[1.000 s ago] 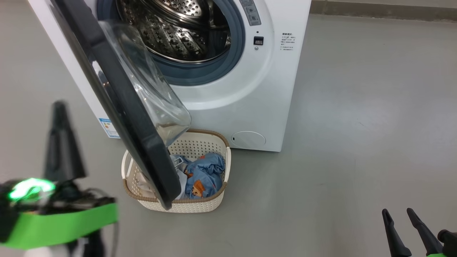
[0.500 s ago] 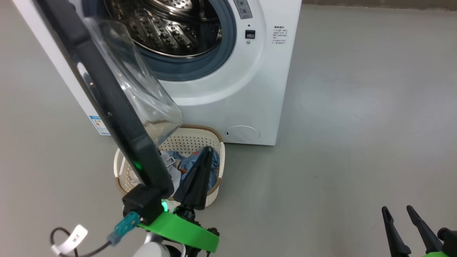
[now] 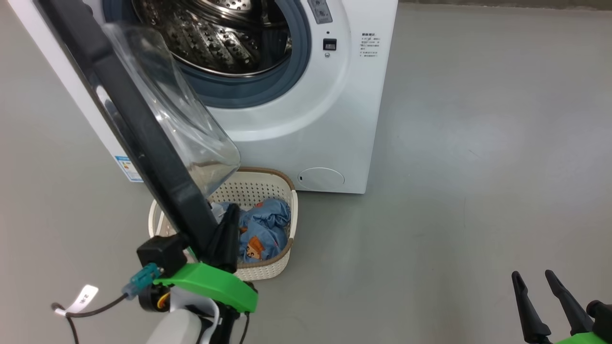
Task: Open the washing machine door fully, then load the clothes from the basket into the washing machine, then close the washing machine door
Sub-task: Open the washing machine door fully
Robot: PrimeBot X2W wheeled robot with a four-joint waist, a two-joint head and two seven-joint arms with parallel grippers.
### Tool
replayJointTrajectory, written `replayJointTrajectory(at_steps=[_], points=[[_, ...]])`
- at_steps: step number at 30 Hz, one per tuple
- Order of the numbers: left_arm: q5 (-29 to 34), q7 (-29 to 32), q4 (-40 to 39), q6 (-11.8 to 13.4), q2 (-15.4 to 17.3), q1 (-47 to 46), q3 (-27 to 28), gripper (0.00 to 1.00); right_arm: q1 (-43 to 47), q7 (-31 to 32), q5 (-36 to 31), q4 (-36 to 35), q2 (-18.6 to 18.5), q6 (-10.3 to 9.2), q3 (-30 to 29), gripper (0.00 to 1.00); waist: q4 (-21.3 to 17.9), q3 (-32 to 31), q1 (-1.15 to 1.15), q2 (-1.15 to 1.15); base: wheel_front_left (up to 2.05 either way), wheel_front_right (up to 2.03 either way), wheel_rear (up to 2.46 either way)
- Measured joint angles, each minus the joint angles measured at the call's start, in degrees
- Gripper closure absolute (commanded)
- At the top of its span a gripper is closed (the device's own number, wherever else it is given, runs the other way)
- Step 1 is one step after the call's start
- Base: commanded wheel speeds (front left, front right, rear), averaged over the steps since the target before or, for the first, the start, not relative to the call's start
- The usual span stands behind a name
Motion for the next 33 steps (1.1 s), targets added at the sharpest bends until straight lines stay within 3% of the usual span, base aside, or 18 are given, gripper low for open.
replayJointTrajectory(at_steps=[14, 33], points=[[-0.3, 0.0, 2.5, -0.6, -0.5, 0.6, 4.5, 1.00, 0.1, 0.0, 0.0, -0.2, 0.0, 0.00, 0.3, 0.00, 0.2, -1.4, 0.00, 0.00, 0.00, 0.00, 0.00], [6.6, 0.0, -3.0, -0.7, -1.3, 8.4, 13.3, 1.00, 0.7, 0.0, 0.0, -1.2, 0.0, 0.00, 1.6, 0.00, 4.3, -2.4, 0.00, 0.00, 0.00, 0.00, 0.00]])
